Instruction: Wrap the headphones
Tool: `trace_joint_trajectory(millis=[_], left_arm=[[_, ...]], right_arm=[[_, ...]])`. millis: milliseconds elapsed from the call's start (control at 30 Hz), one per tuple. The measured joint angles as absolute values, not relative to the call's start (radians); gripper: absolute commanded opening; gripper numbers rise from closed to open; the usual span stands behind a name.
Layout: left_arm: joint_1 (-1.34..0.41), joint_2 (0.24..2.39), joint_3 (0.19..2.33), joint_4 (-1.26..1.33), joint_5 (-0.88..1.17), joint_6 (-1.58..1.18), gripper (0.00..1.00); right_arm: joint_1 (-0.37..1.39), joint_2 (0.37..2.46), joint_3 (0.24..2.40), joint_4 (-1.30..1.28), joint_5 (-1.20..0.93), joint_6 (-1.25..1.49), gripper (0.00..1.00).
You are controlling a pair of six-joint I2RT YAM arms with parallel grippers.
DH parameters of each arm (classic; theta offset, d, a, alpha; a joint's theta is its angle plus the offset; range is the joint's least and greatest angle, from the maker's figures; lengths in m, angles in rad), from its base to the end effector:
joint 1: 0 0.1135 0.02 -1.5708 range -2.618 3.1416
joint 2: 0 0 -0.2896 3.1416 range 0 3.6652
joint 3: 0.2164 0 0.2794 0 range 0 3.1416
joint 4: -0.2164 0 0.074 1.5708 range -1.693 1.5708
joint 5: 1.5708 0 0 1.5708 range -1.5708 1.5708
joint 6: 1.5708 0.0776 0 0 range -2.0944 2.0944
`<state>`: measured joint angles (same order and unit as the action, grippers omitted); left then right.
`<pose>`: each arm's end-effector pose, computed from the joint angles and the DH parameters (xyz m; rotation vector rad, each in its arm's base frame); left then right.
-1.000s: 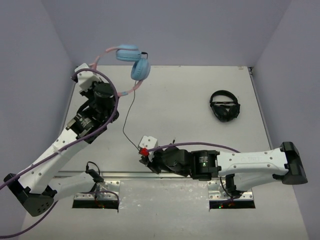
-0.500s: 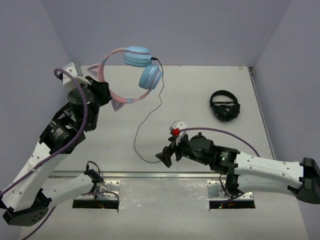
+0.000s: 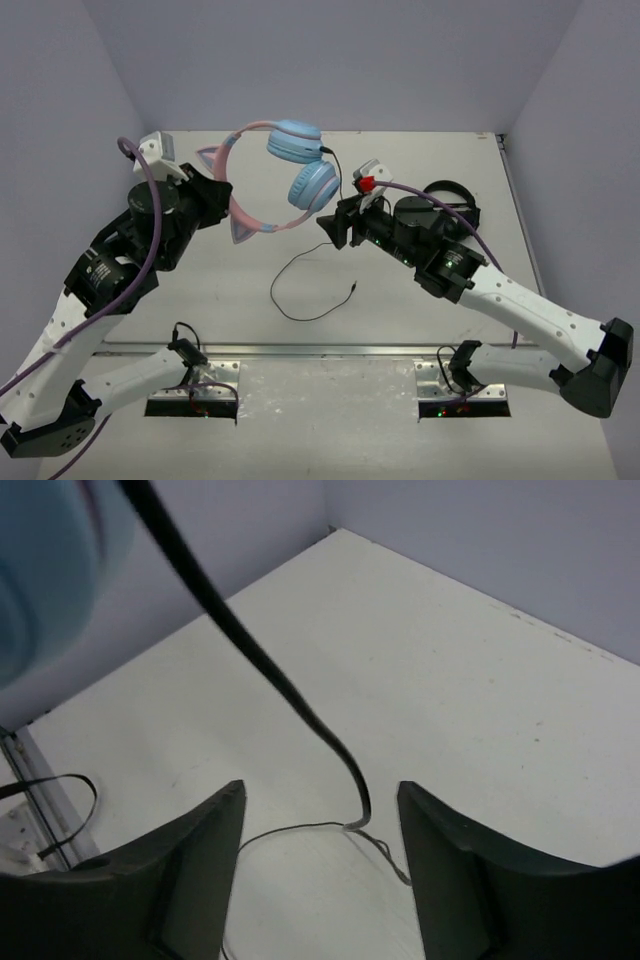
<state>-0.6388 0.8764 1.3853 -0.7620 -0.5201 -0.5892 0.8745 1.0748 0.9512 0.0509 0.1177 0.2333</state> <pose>0.1680 -0.0767 0.4860 -0.3208 1.7794 -0.4048 0.2065 0.2328 0.3831 -0.4458 1.6372 0.7437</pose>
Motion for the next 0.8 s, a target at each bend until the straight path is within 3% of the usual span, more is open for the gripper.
trace_joint_trajectory(millis=[100,167,267,300,333,433,567,800], left_arm=[[-0.639,0.868,1.391,-0.775,-0.509,-0.590,0.00],[-0.639,0.863,1.401,-0.787,-0.505,-0.590,0.00],[-0.639,0.858,1.409,-0.791,-0.503,-0.591,0.00],[-0.639,0.856,1.410,-0.791,-0.502,-0.595,0.00],[-0.639,0.855,1.411,-0.792,-0.500,-0.598,0.00],[-0.639,0.852,1.415,-0.792,-0.479,-0.616,0.00],[-0.639,0.835,1.415,-0.790,-0.421,-0.648,0.01],[-0.639,0.784,1.389,-0.741,-0.329,-0.738,0.00]], right_arm=[[0.855,1.127,0.961,0.047,0.099,0.210,0.46],[0.846,1.150,0.962,0.043,0.080,0.197,0.30],[0.838,1.170,0.962,0.043,0.048,0.185,0.22],[0.836,1.174,0.962,0.045,0.038,0.183,0.15],[0.834,1.175,0.960,0.051,0.025,0.179,0.01],[0.833,1.174,0.940,0.104,-0.009,0.174,0.01],[0.833,1.168,0.875,0.215,-0.065,0.169,0.19],[0.833,1.189,0.865,0.323,-0.123,0.168,0.15]])
